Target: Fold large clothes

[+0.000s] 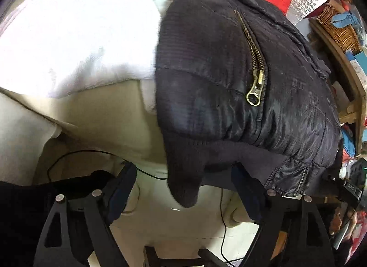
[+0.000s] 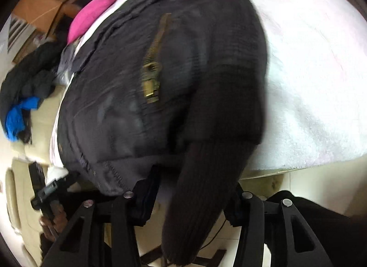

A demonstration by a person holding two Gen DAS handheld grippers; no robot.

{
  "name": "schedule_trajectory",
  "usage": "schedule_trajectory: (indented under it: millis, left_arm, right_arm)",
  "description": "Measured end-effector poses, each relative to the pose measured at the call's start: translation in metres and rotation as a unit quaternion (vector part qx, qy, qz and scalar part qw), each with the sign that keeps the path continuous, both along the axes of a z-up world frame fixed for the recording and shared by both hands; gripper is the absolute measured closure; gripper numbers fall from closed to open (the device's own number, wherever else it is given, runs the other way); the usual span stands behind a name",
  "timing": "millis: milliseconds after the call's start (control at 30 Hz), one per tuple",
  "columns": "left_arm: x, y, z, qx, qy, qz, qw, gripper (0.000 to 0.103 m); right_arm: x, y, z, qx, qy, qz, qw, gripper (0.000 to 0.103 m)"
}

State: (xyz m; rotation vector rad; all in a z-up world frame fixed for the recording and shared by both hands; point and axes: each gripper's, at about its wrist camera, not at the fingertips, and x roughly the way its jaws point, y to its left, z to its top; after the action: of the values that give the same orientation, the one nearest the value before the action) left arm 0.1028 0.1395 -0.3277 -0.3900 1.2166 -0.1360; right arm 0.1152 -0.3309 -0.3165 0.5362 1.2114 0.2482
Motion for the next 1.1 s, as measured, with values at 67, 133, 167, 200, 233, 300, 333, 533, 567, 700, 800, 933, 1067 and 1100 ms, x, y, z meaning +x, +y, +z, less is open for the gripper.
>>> schedule_trajectory:
  millis: [67, 133, 167, 200, 233, 300, 333, 533, 567, 700, 800, 933, 1067, 1100]
  left_arm:
    - [0.002, -0.004, -0.002, 0.007, -0.003, -0.005, 1.0000, 0.032]
    - [0.001, -0.010, -0.004, 0.009, 0.001, -0.025, 0.9997, 0.081]
    - [0.000, -0.012, -0.003, 0.019, -0.003, -0.031, 0.9994, 0.087]
    - [-0.002, -0.013, 0.000, 0.025, -0.011, -0.034, 0.9991, 0.091]
    - [-0.004, -0.013, 0.004, 0.027, -0.015, -0.036, 0.9989, 0.094]
    - [-0.009, -0.011, 0.014, 0.024, -0.030, -0.035, 0.9987, 0.095]
    - [-0.013, -0.009, 0.024, 0.023, -0.045, -0.038, 0.9980, 0.095]
    - [-0.025, -0.005, 0.093, 0.018, -0.140, -0.074, 0.9873, 0.095]
    - [-0.021, -0.004, 0.097, 0.016, -0.144, -0.080, 0.9862, 0.095]
    - [-0.010, -0.002, 0.071, 0.019, -0.100, -0.099, 0.9899, 0.095]
    - [-0.001, -0.002, 0.039, 0.018, -0.050, -0.086, 0.9949, 0.094]
    - [0.009, 0.008, 0.011, -0.023, 0.011, -0.069, 0.9973, 0.060]
    - [0.011, 0.001, 0.012, -0.020, 0.001, -0.087, 0.9960, 0.056]
    - [0.012, -0.001, 0.014, -0.017, -0.006, -0.087, 0.9960, 0.058]
  right_arm:
    - [0.002, -0.003, -0.004, 0.021, 0.006, -0.005, 1.000, 0.046]
    - [0.001, 0.000, -0.002, 0.007, -0.005, 0.004, 1.000, 0.048]
    - [-0.001, 0.003, 0.001, -0.004, -0.013, 0.010, 1.000, 0.058]
    - [-0.004, 0.006, 0.005, -0.020, -0.017, 0.015, 1.000, 0.065]
    - [-0.003, 0.007, 0.010, -0.036, -0.020, 0.016, 0.999, 0.074]
    - [-0.008, 0.005, 0.024, -0.045, -0.033, 0.016, 0.998, 0.082]
    - [-0.012, 0.004, 0.033, -0.047, -0.042, 0.016, 0.998, 0.083]
    - [-0.020, 0.004, 0.097, -0.030, -0.124, 0.043, 0.991, 0.088]
    - [-0.016, 0.005, 0.103, -0.027, -0.128, 0.049, 0.990, 0.088]
    - [0.004, 0.002, 0.078, -0.005, -0.085, 0.043, 0.995, 0.086]
    - [0.008, -0.003, 0.042, 0.013, -0.036, 0.028, 0.999, 0.084]
    - [0.006, -0.014, 0.017, 0.046, -0.022, 0.007, 0.999, 0.082]
    - [0.015, -0.013, 0.009, 0.064, -0.012, 0.000, 0.998, 0.077]
    - [0.015, -0.014, 0.008, 0.072, -0.009, -0.003, 0.997, 0.076]
